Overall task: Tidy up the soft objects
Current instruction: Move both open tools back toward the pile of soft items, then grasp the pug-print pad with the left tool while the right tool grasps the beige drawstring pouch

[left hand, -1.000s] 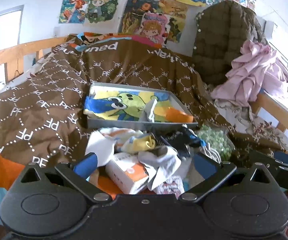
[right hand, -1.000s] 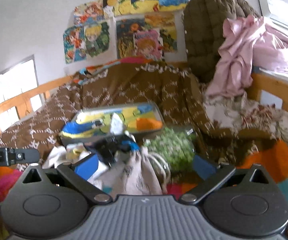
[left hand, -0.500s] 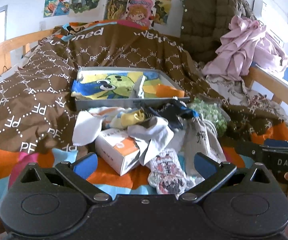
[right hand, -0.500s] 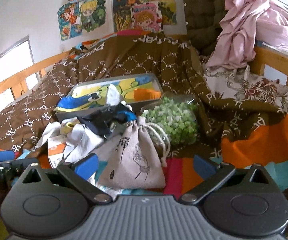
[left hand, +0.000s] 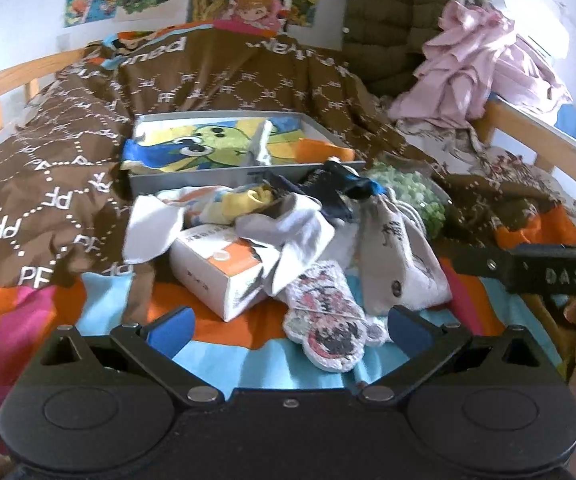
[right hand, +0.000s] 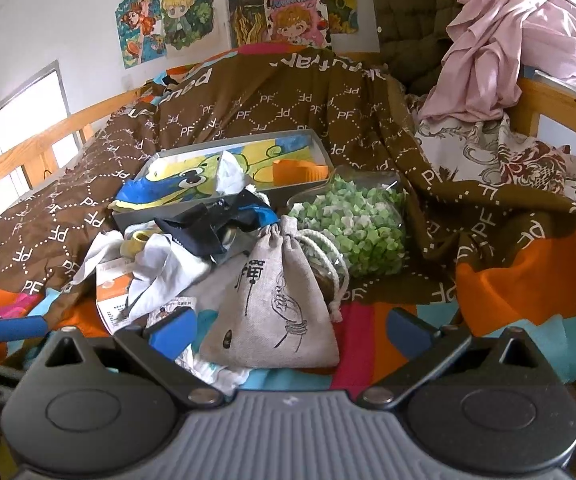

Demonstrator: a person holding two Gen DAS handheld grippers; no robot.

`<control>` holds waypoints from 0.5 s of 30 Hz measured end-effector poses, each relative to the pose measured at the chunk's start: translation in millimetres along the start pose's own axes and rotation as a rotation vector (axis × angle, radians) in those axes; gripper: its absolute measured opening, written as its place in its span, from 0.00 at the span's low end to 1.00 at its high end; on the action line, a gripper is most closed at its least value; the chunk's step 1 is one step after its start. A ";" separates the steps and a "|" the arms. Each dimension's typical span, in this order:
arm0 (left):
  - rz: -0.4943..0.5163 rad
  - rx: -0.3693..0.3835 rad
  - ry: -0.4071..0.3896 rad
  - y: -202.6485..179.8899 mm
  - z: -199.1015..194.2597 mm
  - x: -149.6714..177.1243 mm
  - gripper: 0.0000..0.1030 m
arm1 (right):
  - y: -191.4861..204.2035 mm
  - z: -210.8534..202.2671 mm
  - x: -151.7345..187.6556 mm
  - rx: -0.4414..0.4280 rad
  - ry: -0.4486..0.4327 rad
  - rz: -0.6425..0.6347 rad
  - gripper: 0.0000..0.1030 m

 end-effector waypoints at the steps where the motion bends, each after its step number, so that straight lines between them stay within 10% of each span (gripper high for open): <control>1: 0.009 0.007 0.000 -2.5 0.7 1.2 0.99 | 0.4 1.6 0.2 -0.002 0.004 0.001 1.00; 15: 0.060 0.055 0.000 -20.6 18.7 7.8 0.99 | 17.7 18.7 -19.4 -0.075 -0.010 -0.106 0.99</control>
Point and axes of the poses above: each gripper's, at about its wrist camera, not at the fingertips, and z roughly the way its jaws point, y to its left, x to its underside, the point moved 10 cm from there along z, roughly the way its jaws point
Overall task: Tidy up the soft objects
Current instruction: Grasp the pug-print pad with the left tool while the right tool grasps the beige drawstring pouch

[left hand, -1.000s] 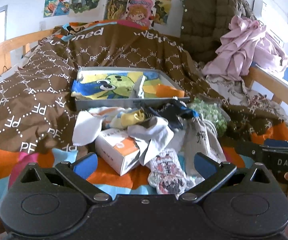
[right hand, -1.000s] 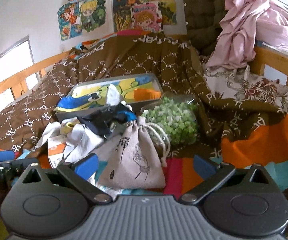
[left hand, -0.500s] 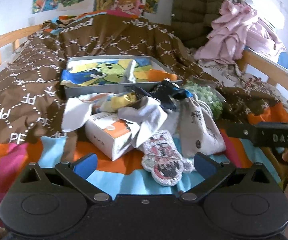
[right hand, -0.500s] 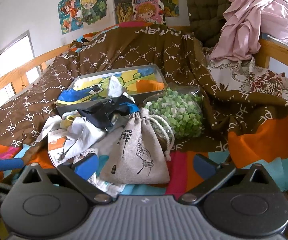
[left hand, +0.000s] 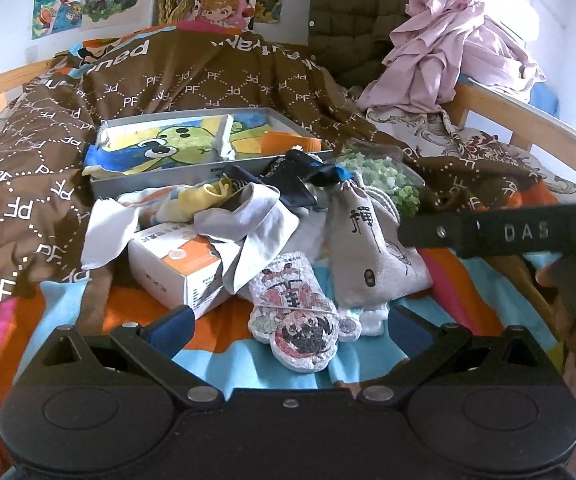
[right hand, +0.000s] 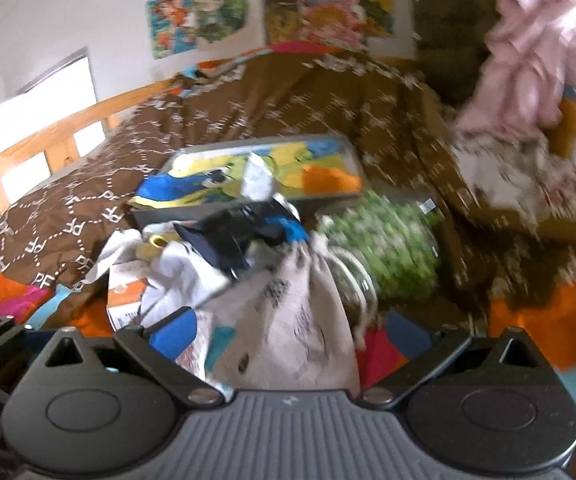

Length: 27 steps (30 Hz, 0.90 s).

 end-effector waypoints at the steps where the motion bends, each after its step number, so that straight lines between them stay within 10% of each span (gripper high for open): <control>1: 0.003 0.003 0.007 -0.5 2.7 0.8 0.99 | 2.4 3.9 -4.1 -0.006 -0.003 -0.034 0.99; 27: -0.086 0.073 0.088 2.3 65.2 19.3 0.92 | -13.0 72.8 15.7 -0.089 0.199 -0.030 0.86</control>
Point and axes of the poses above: each gripper's, at about its wrist camera, not at the fingertips, and z roughly the way its jaws point, y to its left, x to its underside, the point moved 10 cm from there along z, roughly the way its jaws point
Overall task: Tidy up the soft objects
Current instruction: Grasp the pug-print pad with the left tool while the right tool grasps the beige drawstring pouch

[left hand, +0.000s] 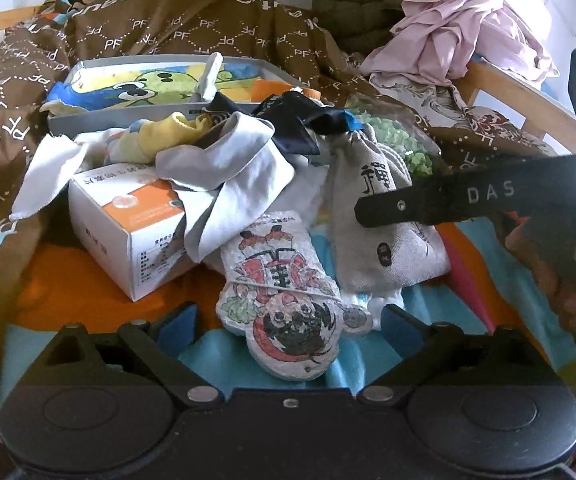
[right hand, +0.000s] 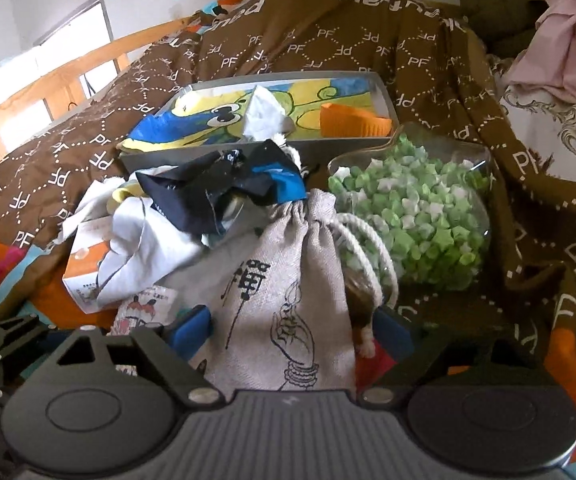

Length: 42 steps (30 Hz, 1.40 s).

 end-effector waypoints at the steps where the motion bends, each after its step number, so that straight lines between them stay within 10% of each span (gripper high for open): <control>1: -0.005 0.000 -0.001 0.9 0.1 -0.6 0.91 | 1.0 0.5 0.4 0.002 0.001 -0.003 0.85; 19: -0.052 0.029 0.013 3.2 -9.4 -1.4 0.79 | 7.2 3.6 7.0 -0.010 0.035 -0.004 0.46; 27: -0.051 0.033 -0.008 0.0 -19.8 -4.8 0.79 | 12.7 -4.5 6.5 -0.020 0.017 -0.027 0.13; 42: -0.023 0.060 -0.065 -23.5 -57.0 -26.7 0.79 | 14.8 -54.5 -5.9 -0.010 -0.151 -0.011 0.12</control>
Point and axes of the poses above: each gripper's, at about its wrist camera, not at the fingertips, and z roughly the way its jaws point, y to its left, x to its underside, the point moved 10 cm from there along z, roughly the way its jaws point
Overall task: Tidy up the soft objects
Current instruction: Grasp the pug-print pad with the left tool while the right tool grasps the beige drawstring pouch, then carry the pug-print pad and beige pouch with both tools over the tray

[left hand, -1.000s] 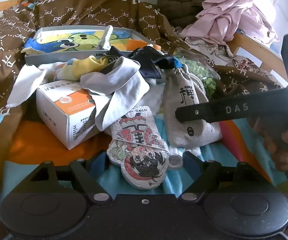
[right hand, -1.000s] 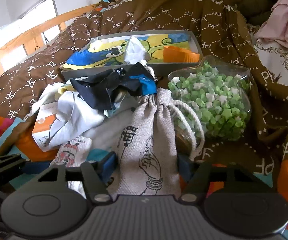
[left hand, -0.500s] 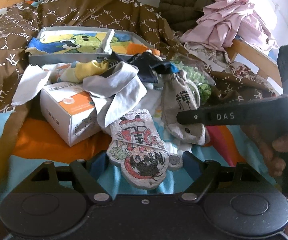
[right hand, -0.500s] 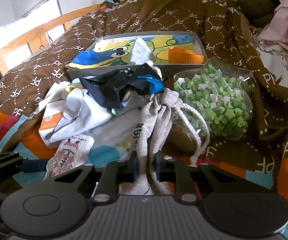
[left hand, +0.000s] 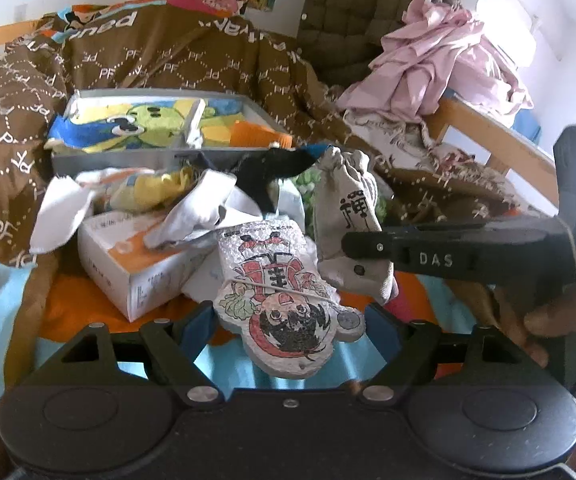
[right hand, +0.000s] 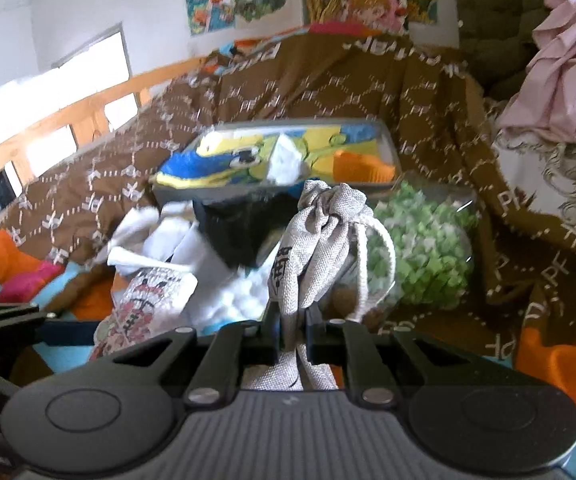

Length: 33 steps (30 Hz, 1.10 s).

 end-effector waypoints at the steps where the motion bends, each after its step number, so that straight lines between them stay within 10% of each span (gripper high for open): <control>1: 0.000 0.004 -0.005 -2.0 -2.1 -2.2 0.79 | -2.5 -2.6 -1.8 0.000 -0.010 0.011 0.12; 18: 0.001 0.044 -0.107 -24.7 -29.1 -35.1 0.79 | -10.7 -35.0 -30.4 -0.003 -0.218 0.030 0.12; 33: -0.009 -0.068 -0.277 13.8 -30.1 -105.0 0.79 | -8.7 -36.9 -53.5 -0.016 -0.335 0.000 0.13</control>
Point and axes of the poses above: each gripper's, at about its wrist camera, not at the fingertips, and z roughly the way its jaws point, y to its left, x to its underside, the point moved 10 cm from there along z, roughly the way its jaws point
